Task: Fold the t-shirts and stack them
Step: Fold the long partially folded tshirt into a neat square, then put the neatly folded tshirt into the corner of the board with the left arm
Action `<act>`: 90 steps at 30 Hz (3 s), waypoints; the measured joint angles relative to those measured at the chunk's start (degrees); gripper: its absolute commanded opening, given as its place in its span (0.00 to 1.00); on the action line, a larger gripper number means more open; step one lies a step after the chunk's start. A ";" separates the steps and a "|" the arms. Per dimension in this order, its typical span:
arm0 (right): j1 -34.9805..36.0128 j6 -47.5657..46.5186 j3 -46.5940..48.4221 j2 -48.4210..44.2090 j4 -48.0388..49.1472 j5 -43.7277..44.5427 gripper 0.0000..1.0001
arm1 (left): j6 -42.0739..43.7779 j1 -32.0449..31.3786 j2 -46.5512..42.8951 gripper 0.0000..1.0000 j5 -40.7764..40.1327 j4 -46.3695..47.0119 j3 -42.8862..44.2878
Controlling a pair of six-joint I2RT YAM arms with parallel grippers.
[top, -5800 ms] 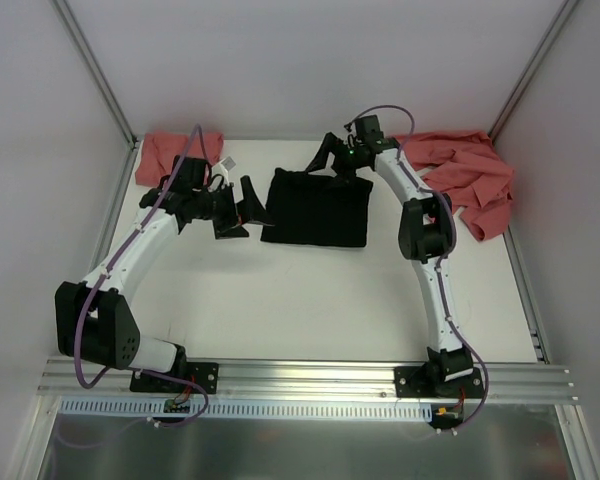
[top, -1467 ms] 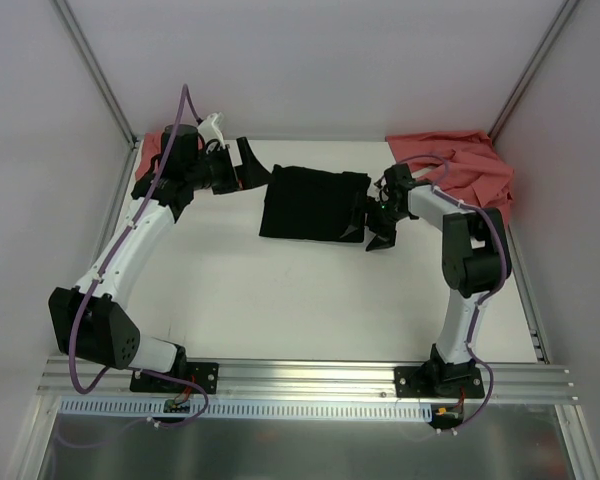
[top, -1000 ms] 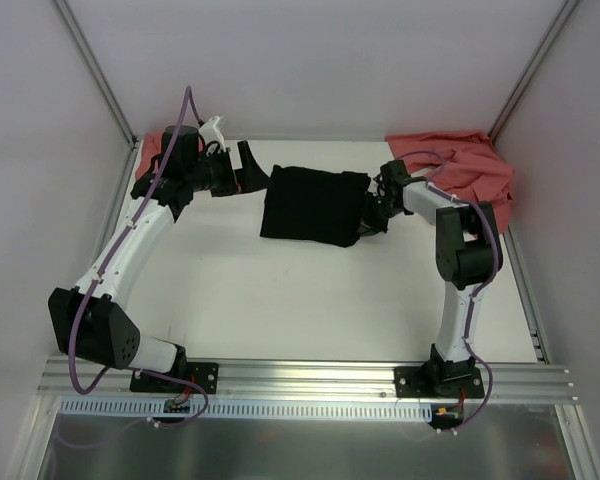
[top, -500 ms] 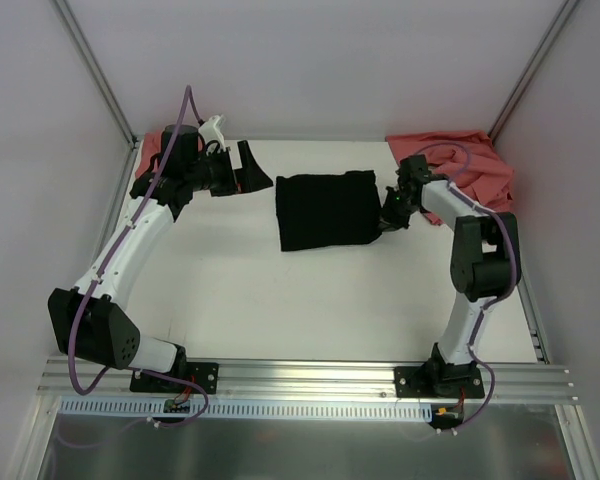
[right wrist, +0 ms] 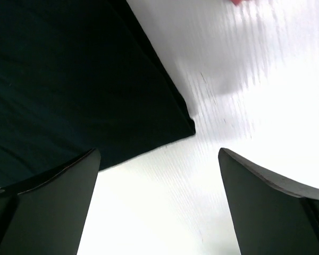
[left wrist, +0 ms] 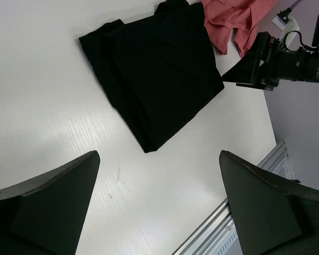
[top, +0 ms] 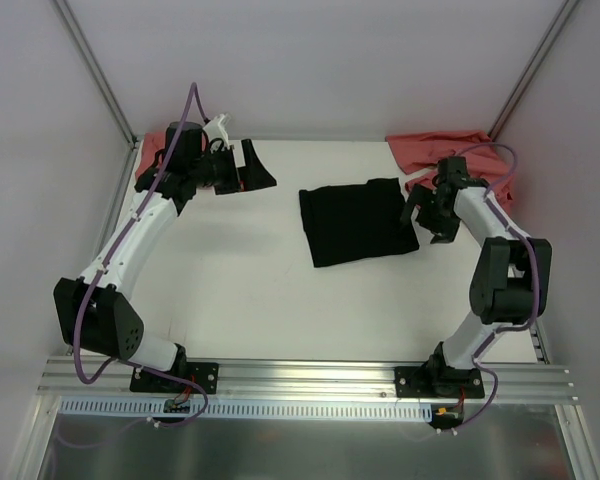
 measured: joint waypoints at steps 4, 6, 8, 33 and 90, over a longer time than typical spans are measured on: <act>0.35 -0.11 0.13 -5.29 -2.82 0.81 1.00 | 0.37 0.02 0.02 0.99 1.73 0.09 0.33; 1.16 -0.50 1.18 -8.90 -4.85 0.90 1.00 | 0.59 0.00 0.13 0.99 2.95 0.11 0.20; 3.82 -1.11 3.74 -11.13 -6.91 0.74 1.00 | 0.55 0.02 0.31 0.99 5.03 1.18 -0.63; 41.24 -10.88 20.85 13.42 -21.57 13.57 1.00 | -6.36 0.00 2.34 0.99 14.58 14.19 -15.10; 40.72 -8.74 34.01 30.38 -20.70 9.09 0.79 | -3.72 0.00 5.29 0.99 15.67 12.15 -13.35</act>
